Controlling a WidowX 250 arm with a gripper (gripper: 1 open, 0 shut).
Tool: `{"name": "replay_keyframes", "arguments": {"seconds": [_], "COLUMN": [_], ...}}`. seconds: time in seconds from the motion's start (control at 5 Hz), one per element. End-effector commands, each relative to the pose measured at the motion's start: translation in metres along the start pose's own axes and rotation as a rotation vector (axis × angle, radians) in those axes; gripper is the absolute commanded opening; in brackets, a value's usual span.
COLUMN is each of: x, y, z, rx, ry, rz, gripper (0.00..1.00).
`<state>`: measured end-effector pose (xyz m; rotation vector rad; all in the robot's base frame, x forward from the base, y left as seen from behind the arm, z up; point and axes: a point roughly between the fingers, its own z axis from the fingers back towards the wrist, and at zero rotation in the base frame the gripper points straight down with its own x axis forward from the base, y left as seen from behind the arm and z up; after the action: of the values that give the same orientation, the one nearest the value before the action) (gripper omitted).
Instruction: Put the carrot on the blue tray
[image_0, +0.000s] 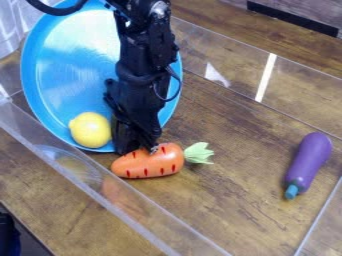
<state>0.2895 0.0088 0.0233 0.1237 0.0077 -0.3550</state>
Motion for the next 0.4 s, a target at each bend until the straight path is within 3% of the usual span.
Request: {"name": "replay_keyframes", "arguments": {"seconds": [0.0, 0.2], "x": [0.0086, 0.0122], "y": [0.0046, 0.0068], "z": [0.0024, 0.0045], "rx": [0.014, 0.019], "ry": [-0.032, -0.041], "rz": [-0.002, -0.008], "gripper": [0.00, 0.00]}}
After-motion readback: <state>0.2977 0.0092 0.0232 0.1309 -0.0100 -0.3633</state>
